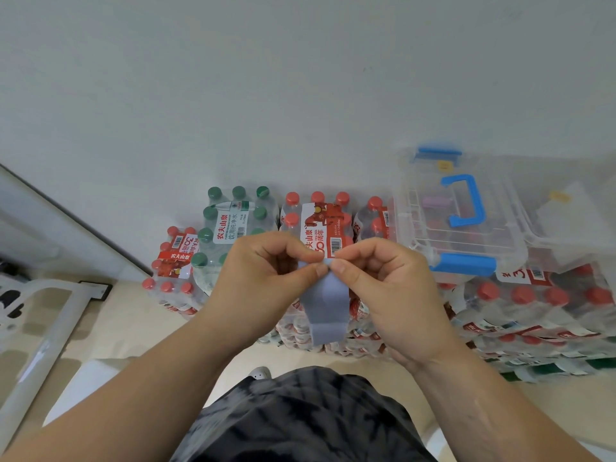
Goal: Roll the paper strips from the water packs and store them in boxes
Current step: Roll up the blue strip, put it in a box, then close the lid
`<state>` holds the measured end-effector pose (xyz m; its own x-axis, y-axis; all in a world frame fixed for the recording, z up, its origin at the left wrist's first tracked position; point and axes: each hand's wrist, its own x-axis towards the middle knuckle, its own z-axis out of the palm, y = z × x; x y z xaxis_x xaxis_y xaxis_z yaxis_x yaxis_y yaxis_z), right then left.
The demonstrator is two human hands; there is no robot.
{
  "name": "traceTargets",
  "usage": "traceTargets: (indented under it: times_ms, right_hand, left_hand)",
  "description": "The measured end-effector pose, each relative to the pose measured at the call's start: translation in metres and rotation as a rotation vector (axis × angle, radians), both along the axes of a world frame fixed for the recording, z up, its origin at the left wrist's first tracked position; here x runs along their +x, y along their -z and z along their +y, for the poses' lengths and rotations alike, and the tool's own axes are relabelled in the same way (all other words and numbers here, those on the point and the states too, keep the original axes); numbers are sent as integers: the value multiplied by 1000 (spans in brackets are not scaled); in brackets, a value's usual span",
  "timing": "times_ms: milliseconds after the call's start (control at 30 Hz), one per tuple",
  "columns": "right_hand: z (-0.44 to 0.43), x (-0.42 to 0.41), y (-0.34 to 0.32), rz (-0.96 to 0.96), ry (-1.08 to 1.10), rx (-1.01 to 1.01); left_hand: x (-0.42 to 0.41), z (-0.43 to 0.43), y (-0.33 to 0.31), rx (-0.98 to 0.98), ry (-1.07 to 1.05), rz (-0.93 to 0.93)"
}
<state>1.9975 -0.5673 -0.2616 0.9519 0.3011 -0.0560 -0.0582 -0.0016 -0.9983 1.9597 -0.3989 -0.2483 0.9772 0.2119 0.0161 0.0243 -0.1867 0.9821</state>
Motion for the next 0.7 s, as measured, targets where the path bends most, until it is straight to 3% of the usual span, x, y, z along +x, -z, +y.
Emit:
traceTargets:
  times_ms: [167,700]
  right_hand:
    - [-1,5,-1,-31,7,2]
    - [0,10,-7,-86,-14,-49]
  left_hand:
    - [2,1,2,-130,10,70]
    - [3,5,0,-85,53,66]
